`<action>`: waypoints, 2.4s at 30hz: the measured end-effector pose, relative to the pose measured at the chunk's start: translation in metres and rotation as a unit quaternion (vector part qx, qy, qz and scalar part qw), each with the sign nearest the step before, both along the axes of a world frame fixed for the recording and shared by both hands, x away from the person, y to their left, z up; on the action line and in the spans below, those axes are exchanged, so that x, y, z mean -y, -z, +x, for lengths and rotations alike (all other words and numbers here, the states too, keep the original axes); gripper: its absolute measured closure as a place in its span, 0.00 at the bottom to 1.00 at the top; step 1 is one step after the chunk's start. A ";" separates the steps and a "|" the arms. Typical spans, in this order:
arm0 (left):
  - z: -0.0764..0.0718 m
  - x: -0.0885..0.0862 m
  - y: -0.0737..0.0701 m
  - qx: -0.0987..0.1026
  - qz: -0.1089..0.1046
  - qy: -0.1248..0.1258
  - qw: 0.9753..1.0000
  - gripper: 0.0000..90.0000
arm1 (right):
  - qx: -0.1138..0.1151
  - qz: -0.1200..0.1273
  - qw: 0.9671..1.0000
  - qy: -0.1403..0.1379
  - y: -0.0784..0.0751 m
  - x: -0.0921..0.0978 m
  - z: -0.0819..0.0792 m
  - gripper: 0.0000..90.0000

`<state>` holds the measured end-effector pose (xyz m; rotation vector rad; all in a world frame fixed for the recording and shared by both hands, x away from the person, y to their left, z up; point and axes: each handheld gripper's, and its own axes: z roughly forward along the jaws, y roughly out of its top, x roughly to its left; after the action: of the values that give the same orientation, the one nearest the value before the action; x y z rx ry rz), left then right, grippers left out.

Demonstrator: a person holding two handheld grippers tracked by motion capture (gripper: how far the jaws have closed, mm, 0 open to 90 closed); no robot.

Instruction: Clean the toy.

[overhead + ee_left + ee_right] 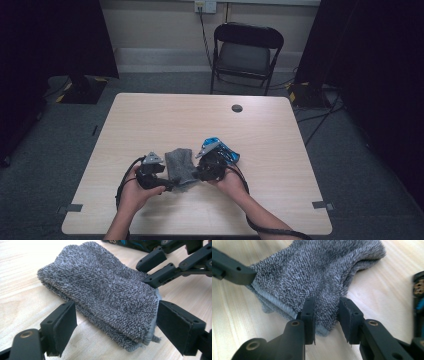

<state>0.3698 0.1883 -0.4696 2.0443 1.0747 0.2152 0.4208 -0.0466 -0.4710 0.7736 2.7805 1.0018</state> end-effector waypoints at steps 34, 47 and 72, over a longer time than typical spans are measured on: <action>0.013 0.005 0.005 0.014 0.044 -0.034 0.998 0.31 | 0.016 0.021 1.000 -0.014 0.011 -0.020 -0.015 0.53; 0.017 0.004 0.014 0.018 0.053 -0.033 0.998 0.35 | 0.084 0.001 0.990 0.117 -0.020 0.051 0.043 0.22; 0.016 0.005 0.016 0.023 0.057 -0.026 0.998 0.33 | 0.037 -0.039 0.989 0.136 0.015 0.047 0.070 0.24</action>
<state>0.3856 0.1837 -0.4857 2.1027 1.1113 0.3558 0.4904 -0.0940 -0.4858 1.0461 2.5440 0.8477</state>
